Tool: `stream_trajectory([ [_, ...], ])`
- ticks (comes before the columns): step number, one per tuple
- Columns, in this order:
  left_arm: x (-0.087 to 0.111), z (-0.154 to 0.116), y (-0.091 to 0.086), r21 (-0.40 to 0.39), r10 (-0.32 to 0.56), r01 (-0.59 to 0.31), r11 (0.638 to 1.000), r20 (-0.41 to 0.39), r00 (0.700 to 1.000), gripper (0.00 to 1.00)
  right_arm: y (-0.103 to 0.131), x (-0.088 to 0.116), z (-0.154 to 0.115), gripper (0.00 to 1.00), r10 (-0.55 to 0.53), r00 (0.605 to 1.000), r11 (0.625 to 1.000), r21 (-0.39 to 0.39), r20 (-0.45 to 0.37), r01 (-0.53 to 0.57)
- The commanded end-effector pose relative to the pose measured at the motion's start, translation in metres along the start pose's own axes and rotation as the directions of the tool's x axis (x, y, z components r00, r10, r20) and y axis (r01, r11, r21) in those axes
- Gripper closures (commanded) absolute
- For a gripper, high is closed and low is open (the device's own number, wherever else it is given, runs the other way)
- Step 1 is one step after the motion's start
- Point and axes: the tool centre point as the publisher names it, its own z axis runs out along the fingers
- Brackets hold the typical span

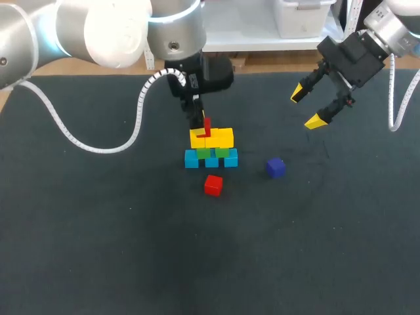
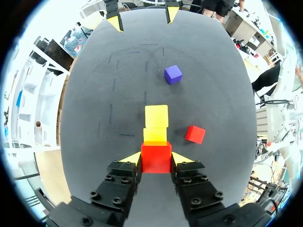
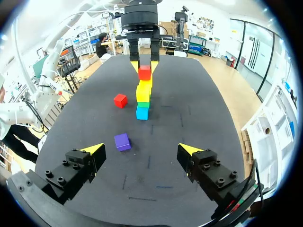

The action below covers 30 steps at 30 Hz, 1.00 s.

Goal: Place the blue cubes, place green cubes on the blue cubes, place the yellow cubes on the green cubes, then place the red cubes on the yellow cubes, and place purple cube on the red cubes.

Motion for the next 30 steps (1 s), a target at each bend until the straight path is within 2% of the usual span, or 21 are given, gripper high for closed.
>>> stream_trajectory([
  [1,0.000,0.001,0.001,0.006,0.001,-0.001,1.000,-0.002,1.000,0.74,-0.001,0.000,0.000,0.00,-0.002,1.000,1.000,-0.001,0.002,0.002],
  [2,0.000,0.001,0.001,0.006,0.001,-0.001,1.000,-0.003,1.000,0.68,-0.001,0.000,0.000,0.00,-0.002,1.000,1.000,-0.001,0.002,0.002],
  [7,0.001,0.001,0.002,0.005,-0.001,0.001,1.000,-0.005,1.000,0.59,-0.001,0.000,0.000,0.00,-0.002,1.000,1.000,-0.001,0.002,0.002],
  [15,0.000,0.001,0.004,0.007,-0.002,0.002,1.000,-0.005,1.000,0.51,-0.001,0.000,0.000,0.00,-0.002,1.000,1.000,-0.001,0.002,0.002],
  [17,0.000,0.000,0.004,0.007,-0.001,0.001,1.000,-0.005,1.000,0.38,-0.001,0.000,0.000,0.00,-0.002,1.000,1.000,-0.001,0.002,0.002],
  [19,0.000,-0.005,0.003,0.007,0.001,-0.001,1.000,-0.001,1.000,0.01,-0.001,0.000,0.000,0.00,-0.002,1.000,1.000,-0.001,0.002,0.002],
  [25,-0.001,-0.033,-0.010,-0.060,0.062,-0.061,0.996,0.023,0.998,0.00,-0.001,0.000,0.000,0.00,-0.002,1.000,1.000,-0.001,0.002,0.002],
  [30,0.008,-0.057,-0.025,-0.119,0.080,-0.074,0.990,0.050,0.996,0.00,-0.001,0.000,0.000,0.00,-0.002,1.000,1.000,-0.001,0.002,0.002],
])
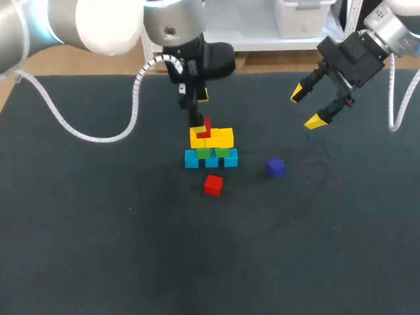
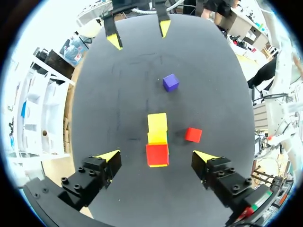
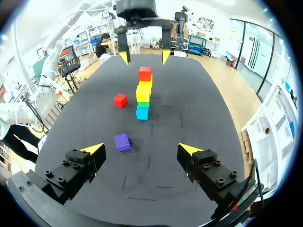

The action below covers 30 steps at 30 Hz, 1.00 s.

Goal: Place the blue cubes, place green cubes on the blue cubes, place the yellow cubes on the green cubes, then place the red cubes on the yellow cubes, and place purple cube on the red cubes.

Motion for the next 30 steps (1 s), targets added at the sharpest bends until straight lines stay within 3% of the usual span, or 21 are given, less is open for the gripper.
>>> stream_trajectory([
  [1,0.019,-0.023,-0.028,-0.075,0.000,0.003,0.997,0.037,0.999,0.00,-0.001,0.000,0.000,0.00,-0.002,1.000,1.000,-0.001,0.002,0.002],
  [12,0.069,-0.028,-0.057,-0.111,0.011,-0.005,0.994,0.056,0.998,0.00,-0.001,0.000,0.000,0.00,-0.002,1.000,1.000,-0.001,0.002,0.002],
  [15,0.089,-0.026,-0.063,-0.095,-0.028,0.034,0.995,0.062,0.998,0.00,-0.001,0.000,0.000,0.00,-0.002,1.000,1.000,-0.001,0.002,0.002],
  [19,0.120,-0.028,-0.072,-0.095,-0.058,0.072,0.993,0.140,0.988,0.00,-0.001,0.000,0.000,0.00,-0.002,1.000,1.000,-0.001,0.002,0.002],
  [20,0.127,-0.026,-0.074,-0.101,-0.067,0.079,0.992,0.113,0.991,0.00,-0.001,0.000,0.000,0.00,-0.002,1.000,1.000,-0.001,0.002,0.002],
  [25,0.166,-0.025,-0.084,-0.075,-0.097,0.125,0.989,0.304,0.948,0.00,-0.001,0.000,0.000,0.00,-0.002,1.000,1.000,-0.001,0.002,0.002],
  [28,0.185,-0.024,-0.090,-0.072,-0.102,0.137,0.988,0.366,0.925,0.00,-0.001,0.000,0.000,0.00,-0.002,1.000,1.000,-0.001,0.002,0.002],
  [30,0.194,-0.021,-0.092,-0.058,-0.107,0.137,0.989,0.361,0.926,0.00,-0.001,0.000,0.000,0.00,-0.002,1.000,1.000,-0.001,0.002,0.002],
])
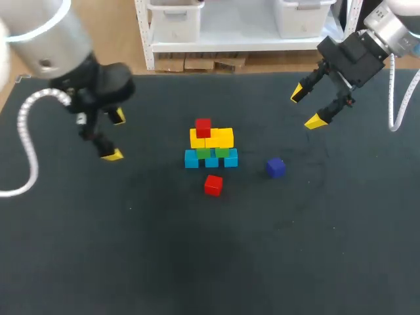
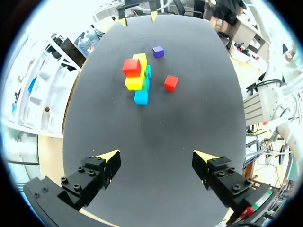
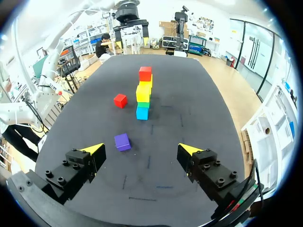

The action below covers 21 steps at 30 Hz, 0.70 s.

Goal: Place the blue cubes, place green cubes on the blue cubes, place the yellow cubes on the green cubes, then place the red cubes on the yellow cubes, and place purple cube on the red cubes.

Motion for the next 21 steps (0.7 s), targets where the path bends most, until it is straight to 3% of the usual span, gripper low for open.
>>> stream_trajectory([
  [1,0.042,-0.001,-0.011,-0.040,0.019,-0.007,0.999,0.312,0.950,0.00,-0.001,0.000,0.000,0.00,-0.002,1.000,1.000,-0.001,0.002,0.002],
  [3,0.049,0.001,-0.013,-0.033,0.017,-0.008,0.999,0.292,0.956,0.00,-0.001,0.000,0.000,0.00,-0.002,1.000,1.000,-0.001,0.002,0.002],
  [10,0.063,0.000,-0.021,-0.029,0.022,-0.012,1.000,0.371,0.928,0.00,-0.001,0.000,0.000,0.00,-0.002,1.000,1.000,-0.001,0.002,0.002],
  [17,0.061,0.000,-0.026,-0.007,-0.002,0.005,1.000,0.366,0.931,0.00,-0.001,0.000,0.000,0.00,-0.002,1.000,1.000,-0.001,0.002,0.002],
  [21,0.053,-0.004,-0.027,-0.016,0.029,-0.025,1.000,0.370,0.929,0.00,-0.001,0.000,0.000,0.00,-0.002,1.000,1.000,-0.001,0.002,0.002],
])
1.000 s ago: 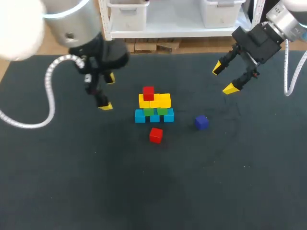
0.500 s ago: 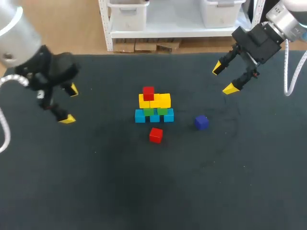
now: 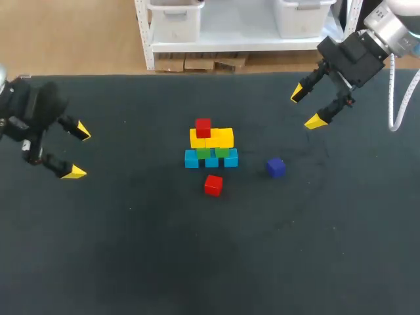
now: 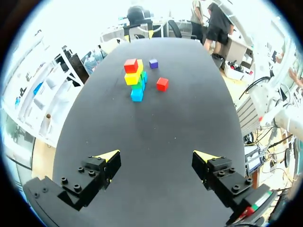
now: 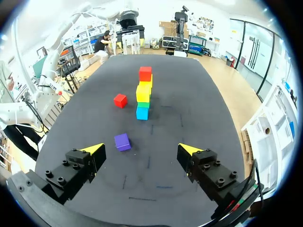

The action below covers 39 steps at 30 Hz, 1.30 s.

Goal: Place the blue cubes, place green cubes on the blue cubes, place the yellow cubes on the green cubes, then place the red cubes on the yellow cubes, and place purple cube on the red cubes.

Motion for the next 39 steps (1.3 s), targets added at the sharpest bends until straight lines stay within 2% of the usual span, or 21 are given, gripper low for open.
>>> stream_trajectory([
  [1,-0.0064,-0.0007,-0.0043,-0.007,0.032,-0.032,0.999,0.085,0.996,0.00,-0.0005,0.0004,0.0000,0.00,-0.002,1.000,1.000,-0.001,0.002,0.002],
  [39,-0.0064,-0.0007,-0.0043,-0.007,0.032,-0.032,0.999,0.085,0.996,0.00,-0.0005,0.0004,0.0000,0.00,-0.002,1.000,1.000,-0.001,0.002,0.002],
])
